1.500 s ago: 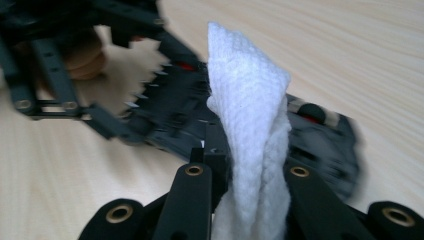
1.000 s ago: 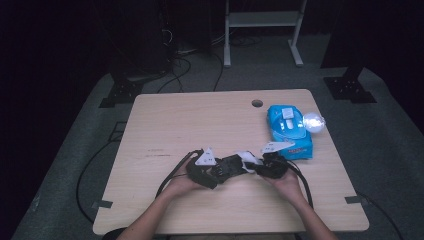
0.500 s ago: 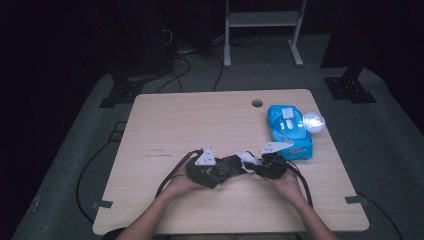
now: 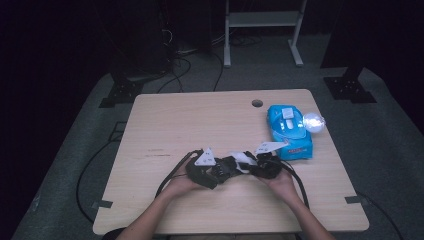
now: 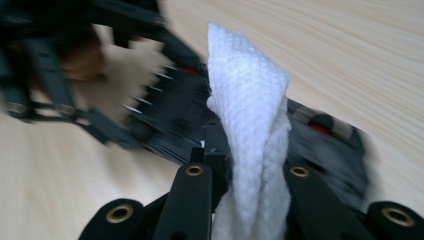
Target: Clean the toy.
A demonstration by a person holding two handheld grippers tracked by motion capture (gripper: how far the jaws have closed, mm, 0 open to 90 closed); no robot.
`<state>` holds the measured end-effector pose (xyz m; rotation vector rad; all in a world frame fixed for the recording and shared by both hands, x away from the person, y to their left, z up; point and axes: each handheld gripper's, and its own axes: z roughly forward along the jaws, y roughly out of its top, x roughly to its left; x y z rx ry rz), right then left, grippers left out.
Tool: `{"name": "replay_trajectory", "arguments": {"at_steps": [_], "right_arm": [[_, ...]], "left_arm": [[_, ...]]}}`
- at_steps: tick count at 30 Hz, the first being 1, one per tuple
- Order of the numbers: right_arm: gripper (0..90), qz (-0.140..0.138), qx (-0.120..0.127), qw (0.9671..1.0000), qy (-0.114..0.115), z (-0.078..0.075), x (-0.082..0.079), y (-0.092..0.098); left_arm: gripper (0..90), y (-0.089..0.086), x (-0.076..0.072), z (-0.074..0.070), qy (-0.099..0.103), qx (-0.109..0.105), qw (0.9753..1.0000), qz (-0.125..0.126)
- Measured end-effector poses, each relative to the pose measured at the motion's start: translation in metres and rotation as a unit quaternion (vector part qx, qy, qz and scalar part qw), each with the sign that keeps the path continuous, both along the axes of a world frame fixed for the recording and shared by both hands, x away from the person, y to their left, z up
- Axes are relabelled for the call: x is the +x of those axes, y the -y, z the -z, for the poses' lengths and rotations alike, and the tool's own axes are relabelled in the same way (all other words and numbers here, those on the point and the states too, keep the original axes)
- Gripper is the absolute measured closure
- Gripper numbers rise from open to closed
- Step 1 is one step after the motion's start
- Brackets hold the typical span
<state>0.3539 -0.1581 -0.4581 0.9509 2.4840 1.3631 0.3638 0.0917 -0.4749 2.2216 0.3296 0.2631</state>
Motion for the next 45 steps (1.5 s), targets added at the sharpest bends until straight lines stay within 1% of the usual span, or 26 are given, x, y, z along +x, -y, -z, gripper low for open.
{"name": "replay_trajectory", "arguments": {"at_steps": [2,4,5,6,10,12,14,15,18,21,22,24,25,26,27,28,29,30,32,33,35,36,38,40,42,45], "right_arm": [[80.4,-0.014,0.005,0.9999,0.002,-0.002,-0.002,-0.012],[80.4,-0.015,0.000,0.9998,0.009,-0.002,-0.001,-0.016],[80.4,-0.010,-0.002,0.9999,0.008,-0.002,0.001,-0.015],[80.4,0.012,-0.008,0.9999,0.009,-0.002,0.004,-0.008],[80.4,0.029,-0.002,0.9996,-0.001,0.000,0.005,-0.001],[80.5,0.019,0.009,0.9997,-0.008,-0.001,0.003,-0.005],[80.5,-0.012,0.024,0.9996,-0.008,-0.003,-0.002,-0.021],[80.5,-0.012,0.024,0.9996,-0.008,-0.003,-0.002,-0.021],[80.5,-0.023,0.013,0.9996,0.008,-0.005,-0.005,-0.032],[80.5,0.005,-0.004,0.9998,0.017,-0.006,-0.002,-0.024],[81.0,0.021,-0.001,0.9997,0.010,-0.004,0.000,-0.017],[81.0,0.024,0.004,0.9997,0.006,-0.004,0.000,-0.015],[81.0,0.022,0.008,0.9997,0.004,-0.004,-0.002,-0.017],[81.3,0.003,0.027,0.9996,-0.003,-0.006,-0.006,-0.025],[81.3,-0.010,0.036,0.9993,-0.004,-0.007,-0.008,-0.031],[81.3,-0.010,0.036,0.9993,-0.004,-0.007,-0.008,-0.031],[81.2,-0.024,0.039,0.9989,-0.004,-0.008,-0.010,-0.037],[81.3,-0.036,0.028,0.9989,0.005,-0.010,-0.013,-0.046],[81.3,-0.032,0.022,0.9992,0.008,-0.011,-0.013,-0.047],[81.3,-0.025,0.014,0.9995,0.014,-0.010,-0.011,-0.045],[81.3,0.003,0.001,0.9998,0.019,-0.008,-0.008,-0.036],[81.3,0.018,0.015,0.9997,0.006,-0.006,-0.005,-0.027],[81.3,0.018,0.018,0.9997,0.002,-0.005,-0.006,-0.027],[81.3,0.006,0.013,0.9999,0.006,-0.005,-0.009,-0.035],[81.3,0.002,0.007,0.9999,0.010,-0.005,-0.008,-0.037],[81.4,0.010,-0.004,0.9998,0.016,-0.005,-0.006,-0.035]], "left_arm": [[24.4,0.001,-0.001,0.000,0.001,0.001,1.0000,0.001],[24.4,0.001,-0.001,0.000,0.001,0.000,1.0000,0.000],[24.4,0.001,-0.001,0.000,-0.001,-0.001,1.0000,0.000],[24.4,0.001,-0.001,0.000,-0.001,-0.002,1.0000,0.000],[24.4,0.001,-0.001,0.000,-0.002,-0.002,1.0000,0.003],[24.4,0.002,-0.002,0.000,-0.004,-0.004,1.0000,0.007],[24.4,0.004,-0.003,0.000,0.000,0.000,0.9999,0.010],[24.4,0.004,-0.003,0.000,0.000,0.000,0.9999,0.010],[24.4,0.004,-0.004,-0.001,-0.001,-0.001,0.9999,0.012],[24.3,0.004,-0.004,-0.002,-0.002,-0.004,0.9999,0.013],[24.3,0.004,-0.005,-0.002,-0.001,-0.005,0.9999,0.013],[24.3,0.005,-0.005,-0.002,0.000,-0.005,0.9999,0.015],[24.3,0.006,-0.006,-0.003,0.001,-0.005,0.9999,0.016],[24.3,0.007,-0.007,-0.003,0.002,-0.005,0.9998,0.020],[24.3,0.007,-0.007,-0.003,0.002,-0.005,0.9998,0.020],[24.3,0.008,-0.008,-0.004,0.002,-0.004,0.9998,0.022],[24.3,0.009,-0.009,-0.004,0.004,-0.003,0.9997,0.023],[24.3,0.010,-0.010,-0.004,0.005,0.000,0.9997,0.025],[24.3,0.010,-0.011,-0.004,0.005,0.001,0.9997,0.025],[24.2,0.010,-0.011,-0.004,0.007,0.001,0.9996,0.027],[24.9,0.009,-0.011,-0.006,0.010,-0.007,0.9995,0.028],[25.5,0.009,-0.011,-0.007,0.008,-0.011,0.9995,0.028],[25.7,0.010,-0.011,-0.006,0.009,-0.009,0.9995,0.029],[25.8,0.010,-0.011,-0.005,0.007,-0.007,0.9996,0.028],[25.8,0.009,-0.010,-0.005,0.005,-0.004,0.9996,0.028],[25.4,0.008,-0.009,-0.004,-0.006,-0.005,0.9998,0.019]]}}
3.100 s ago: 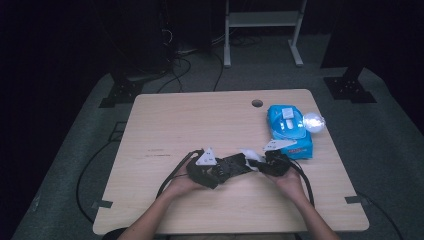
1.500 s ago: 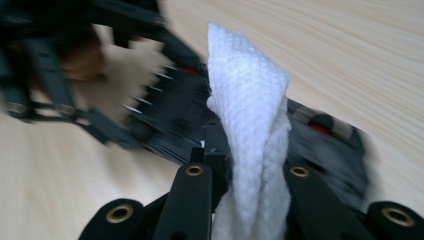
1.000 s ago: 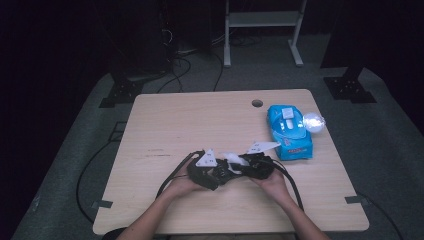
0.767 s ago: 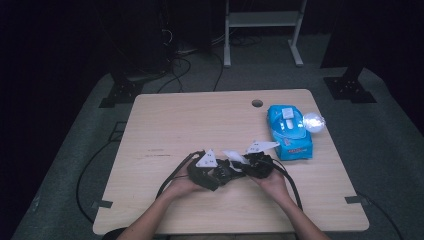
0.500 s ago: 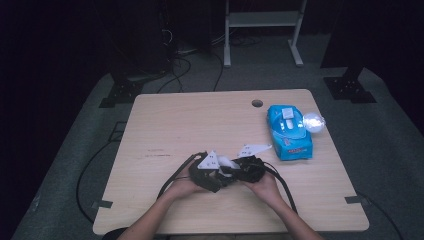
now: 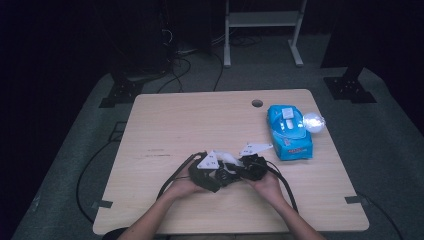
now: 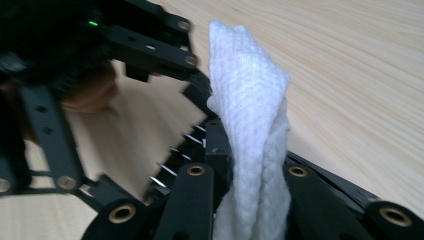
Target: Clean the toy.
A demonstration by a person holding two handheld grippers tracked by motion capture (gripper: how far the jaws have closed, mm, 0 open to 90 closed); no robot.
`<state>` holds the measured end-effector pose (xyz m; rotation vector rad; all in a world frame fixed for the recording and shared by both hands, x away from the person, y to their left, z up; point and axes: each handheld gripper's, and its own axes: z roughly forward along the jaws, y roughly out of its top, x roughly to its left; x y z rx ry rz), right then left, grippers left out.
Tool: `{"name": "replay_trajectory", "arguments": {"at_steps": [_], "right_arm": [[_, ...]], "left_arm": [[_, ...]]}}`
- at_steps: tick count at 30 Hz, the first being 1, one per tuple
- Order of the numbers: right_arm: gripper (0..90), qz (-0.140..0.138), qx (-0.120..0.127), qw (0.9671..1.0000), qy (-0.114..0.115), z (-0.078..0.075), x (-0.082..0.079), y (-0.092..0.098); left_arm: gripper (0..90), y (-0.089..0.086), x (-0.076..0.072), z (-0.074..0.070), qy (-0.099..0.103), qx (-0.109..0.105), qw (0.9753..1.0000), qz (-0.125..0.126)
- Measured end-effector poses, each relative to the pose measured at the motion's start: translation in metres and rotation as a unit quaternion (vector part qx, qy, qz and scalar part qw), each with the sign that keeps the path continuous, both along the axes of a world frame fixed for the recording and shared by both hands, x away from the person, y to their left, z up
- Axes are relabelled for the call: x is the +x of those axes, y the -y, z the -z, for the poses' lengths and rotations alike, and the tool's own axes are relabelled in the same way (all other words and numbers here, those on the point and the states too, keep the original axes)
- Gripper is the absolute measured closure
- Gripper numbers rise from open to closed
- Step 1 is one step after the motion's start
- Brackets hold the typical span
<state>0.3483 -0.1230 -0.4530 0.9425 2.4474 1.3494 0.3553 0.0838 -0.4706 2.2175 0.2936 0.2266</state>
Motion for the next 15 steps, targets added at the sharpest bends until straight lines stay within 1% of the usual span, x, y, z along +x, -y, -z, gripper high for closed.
{"name": "replay_trajectory", "arguments": {"at_steps": [2,3,5,6,8,11,14,15], "right_arm": [[81.5,0.009,0.010,0.9999,-0.007,0.002,0.001,0.007],[81.5,0.016,0.011,0.9998,-0.009,0.003,0.001,0.010],[81.5,0.018,0.011,0.9997,-0.009,0.003,0.001,0.011],[81.5,0.017,0.007,0.9998,-0.006,0.003,0.001,0.010],[81.5,0.018,0.003,0.9998,-0.005,0.003,0.001,0.009],[81.5,0.014,0.007,0.9999,-0.007,0.002,0.000,0.004],[81.4,-0.003,0.017,0.9997,-0.015,0.003,-0.002,-0.008],[81.4,-0.008,0.010,0.9999,-0.010,0.003,-0.002,-0.011]], "left_arm": [[25.0,-0.001,0.001,0.001,-0.003,-0.002,1.0000,-0.004],[25.0,-0.001,0.002,0.001,-0.002,0.000,1.0000,-0.005],[25.0,-0.001,0.003,0.004,-0.009,0.001,0.9999,-0.009],[25.0,-0.001,0.003,0.005,-0.011,0.003,0.9999,-0.011],[25.1,-0.001,0.003,0.005,-0.009,0.002,0.9999,-0.010],[25.1,0.000,0.003,0.005,-0.003,0.005,1.0000,-0.007],[25.1,0.001,0.002,0.005,-0.001,0.005,1.0000,-0.004],[25.1,0.001,0.002,0.005,0.001,0.004,1.0000,-0.004]]}}
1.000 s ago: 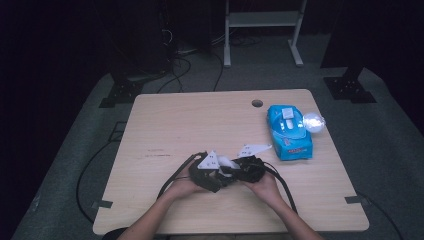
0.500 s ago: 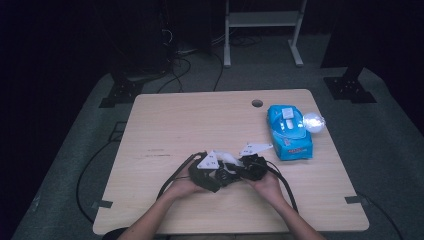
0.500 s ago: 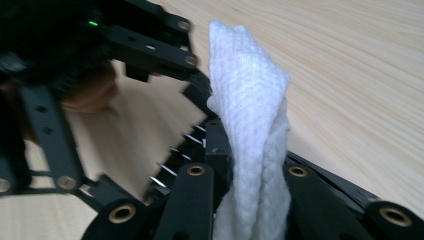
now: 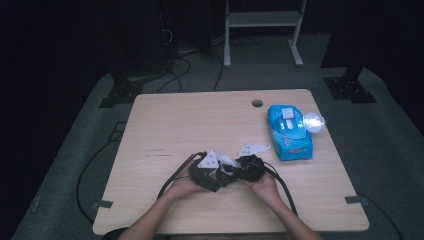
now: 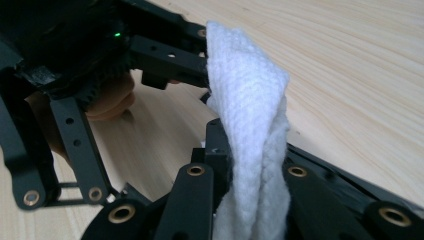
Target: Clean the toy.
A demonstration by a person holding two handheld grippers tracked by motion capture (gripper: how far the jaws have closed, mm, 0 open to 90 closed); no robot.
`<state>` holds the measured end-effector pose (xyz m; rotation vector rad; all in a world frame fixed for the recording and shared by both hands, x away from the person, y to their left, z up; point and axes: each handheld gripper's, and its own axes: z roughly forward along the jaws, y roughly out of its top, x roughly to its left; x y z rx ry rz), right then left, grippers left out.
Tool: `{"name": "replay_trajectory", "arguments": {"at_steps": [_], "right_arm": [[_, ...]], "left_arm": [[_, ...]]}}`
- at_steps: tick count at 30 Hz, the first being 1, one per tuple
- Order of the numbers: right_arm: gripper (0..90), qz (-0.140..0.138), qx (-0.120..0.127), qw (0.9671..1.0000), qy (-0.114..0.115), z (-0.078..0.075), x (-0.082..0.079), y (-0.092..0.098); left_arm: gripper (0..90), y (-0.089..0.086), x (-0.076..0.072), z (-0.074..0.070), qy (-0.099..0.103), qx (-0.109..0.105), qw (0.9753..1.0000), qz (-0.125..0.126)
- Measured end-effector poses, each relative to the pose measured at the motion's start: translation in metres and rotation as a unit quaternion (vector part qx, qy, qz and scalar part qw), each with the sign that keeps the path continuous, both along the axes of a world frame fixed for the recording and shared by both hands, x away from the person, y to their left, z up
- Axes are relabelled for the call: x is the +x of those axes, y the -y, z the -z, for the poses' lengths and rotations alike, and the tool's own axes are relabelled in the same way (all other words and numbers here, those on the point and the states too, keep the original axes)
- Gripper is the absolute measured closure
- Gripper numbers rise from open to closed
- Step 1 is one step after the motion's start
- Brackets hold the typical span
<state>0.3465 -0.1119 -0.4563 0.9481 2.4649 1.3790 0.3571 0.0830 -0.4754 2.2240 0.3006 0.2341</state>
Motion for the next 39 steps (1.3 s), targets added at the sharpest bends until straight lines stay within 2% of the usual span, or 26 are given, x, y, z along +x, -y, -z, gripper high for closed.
{"name": "replay_trajectory", "arguments": {"at_steps": [3,7,13,14,18,20,22,25,26,29,30,34,36,39], "right_arm": [[81.4,0.006,-0.016,0.9997,0.016,-0.002,0.003,0.000],[81.5,0.030,-0.016,0.9994,0.010,-0.002,0.008,0.013],[81.4,0.033,-0.016,0.9993,0.010,-0.001,0.007,0.018],[81.4,0.032,-0.017,0.9993,0.012,0.000,0.008,0.018],[81.4,0.034,-0.017,0.9992,0.013,-0.001,0.008,0.020],[81.3,0.035,-0.014,0.9992,0.009,-0.001,0.008,0.020],[81.4,0.030,-0.005,0.9995,0.005,-0.001,0.006,0.017],[81.4,0.016,0.005,0.9999,-0.002,0.000,0.003,0.011],[81.3,0.000,0.020,0.9998,-0.009,-0.001,0.000,0.005],[81.3,-0.010,0.025,0.9996,-0.010,-0.001,-0.002,0.001],[81.3,-0.006,0.018,0.9998,-0.005,-0.001,-0.002,0.001],[81.3,0.009,0.018,0.9998,-0.007,-0.003,0.001,0.011],[81.3,-0.002,0.032,0.9992,-0.023,-0.002,-0.003,0.011],[81.3,-0.015,0.038,0.9989,-0.025,-0.001,-0.008,0.008]], "left_arm": [[25.1,0.000,0.000,0.000,0.003,0.000,1.0000,0.001],[25.0,0.000,0.001,0.002,-0.007,0.001,1.0000,-0.002],[22.5,0.001,0.003,0.004,-0.022,0.004,0.9997,-0.006],[21.9,0.001,0.003,0.006,-0.027,0.015,0.9995,-0.011],[23.3,0.001,0.003,0.006,-0.029,0.014,0.9995,-0.008],[23.5,0.003,0.002,0.006,-0.023,0.020,0.9995,-0.006],[23.8,0.005,0.000,0.004,-0.007,0.032,0.9995,-0.003],[24.1,0.004,-0.001,0.002,-0.001,0.026,0.9997,-0.002],[24.1,0.005,-0.002,0.000,0.002,0.022,0.9998,-0.003],[24.1,0.005,-0.002,0.000,0.004,0.023,0.9997,-0.002],[24.1,0.005,-0.002,0.000,0.006,0.022,0.9997,-0.002],[24.1,0.004,-0.003,-0.002,0.008,0.020,0.9998,-0.002],[24.1,0.005,-0.003,-0.002,0.007,0.019,0.9998,-0.003],[24.1,0.004,-0.002,-0.001,0.007,0.022,0.9997,-0.002]]}}
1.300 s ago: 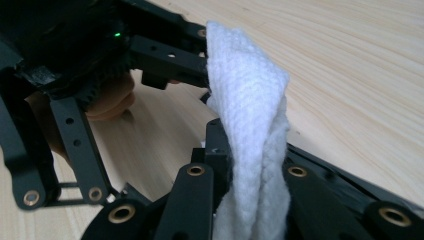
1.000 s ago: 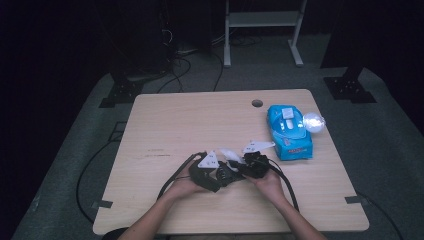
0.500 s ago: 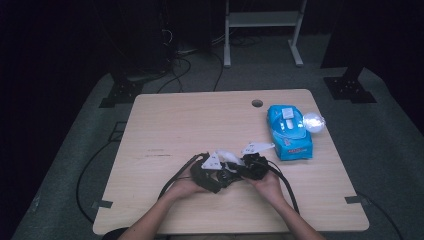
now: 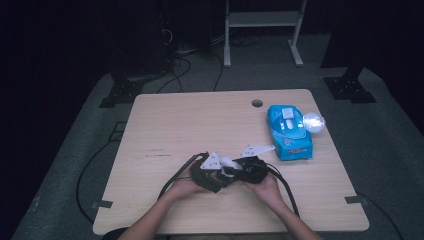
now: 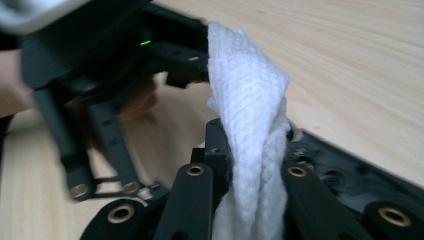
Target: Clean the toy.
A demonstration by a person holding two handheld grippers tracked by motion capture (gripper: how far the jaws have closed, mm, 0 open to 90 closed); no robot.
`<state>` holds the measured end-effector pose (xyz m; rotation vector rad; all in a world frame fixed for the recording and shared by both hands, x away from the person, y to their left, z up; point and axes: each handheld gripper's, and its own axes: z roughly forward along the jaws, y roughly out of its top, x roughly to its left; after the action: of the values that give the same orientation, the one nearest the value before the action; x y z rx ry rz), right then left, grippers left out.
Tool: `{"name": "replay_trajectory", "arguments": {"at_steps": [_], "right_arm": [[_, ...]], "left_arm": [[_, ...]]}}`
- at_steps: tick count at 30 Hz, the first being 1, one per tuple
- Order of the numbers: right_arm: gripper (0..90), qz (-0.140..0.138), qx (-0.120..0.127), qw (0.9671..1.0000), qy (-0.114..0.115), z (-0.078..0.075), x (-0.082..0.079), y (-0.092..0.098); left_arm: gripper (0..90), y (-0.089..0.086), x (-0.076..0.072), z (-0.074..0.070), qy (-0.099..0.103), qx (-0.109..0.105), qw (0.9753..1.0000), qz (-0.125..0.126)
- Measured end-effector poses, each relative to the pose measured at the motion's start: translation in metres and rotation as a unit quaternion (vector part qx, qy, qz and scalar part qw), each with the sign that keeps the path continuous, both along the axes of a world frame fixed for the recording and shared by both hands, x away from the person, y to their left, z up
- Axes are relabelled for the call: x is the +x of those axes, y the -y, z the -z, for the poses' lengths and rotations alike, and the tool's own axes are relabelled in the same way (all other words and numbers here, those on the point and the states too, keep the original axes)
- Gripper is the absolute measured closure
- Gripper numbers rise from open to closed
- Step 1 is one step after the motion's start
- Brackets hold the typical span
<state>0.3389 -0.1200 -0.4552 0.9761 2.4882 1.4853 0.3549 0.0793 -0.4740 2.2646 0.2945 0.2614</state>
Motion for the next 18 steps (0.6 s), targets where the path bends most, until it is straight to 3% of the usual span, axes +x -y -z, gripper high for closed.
{"name": "replay_trajectory", "arguments": {"at_steps": [3,5,8,10,11,15,18], "right_arm": [[81.3,-0.004,-0.014,0.9998,0.013,-0.002,-0.002,0.001],[81.3,0.019,-0.028,0.9992,0.021,-0.003,0.001,0.011],[81.4,0.027,-0.025,0.9992,0.015,-0.002,0.002,0.017],[81.3,0.020,-0.017,0.9996,0.012,-0.002,0.000,0.014],[81.2,0.002,-0.008,0.9999,0.013,-0.002,-0.003,0.006],[81.3,-0.003,-0.020,0.9996,0.022,-0.003,-0.002,0.002],[81.2,0.025,-0.039,0.9984,0.032,-0.002,0.007,0.014]], "left_arm": [[24.1,-0.001,0.000,-0.002,0.002,-0.003,1.0000,-0.001],[24.1,-0.001,0.000,-0.002,0.003,-0.005,1.0000,-0.003],[24.1,-0.002,0.001,-0.002,0.001,-0.007,1.0000,-0.003],[24.1,-0.002,0.001,-0.002,0.002,-0.006,1.0000,-0.003],[24.1,-0.002,0.000,-0.002,0.000,-0.004,1.0000,-0.003],[24.1,-0.003,0.001,-0.002,-0.001,-0.004,1.0000,-0.004],[24.1,-0.004,0.001,-0.001,0.000,-0.005,1.0000,-0.002]]}}
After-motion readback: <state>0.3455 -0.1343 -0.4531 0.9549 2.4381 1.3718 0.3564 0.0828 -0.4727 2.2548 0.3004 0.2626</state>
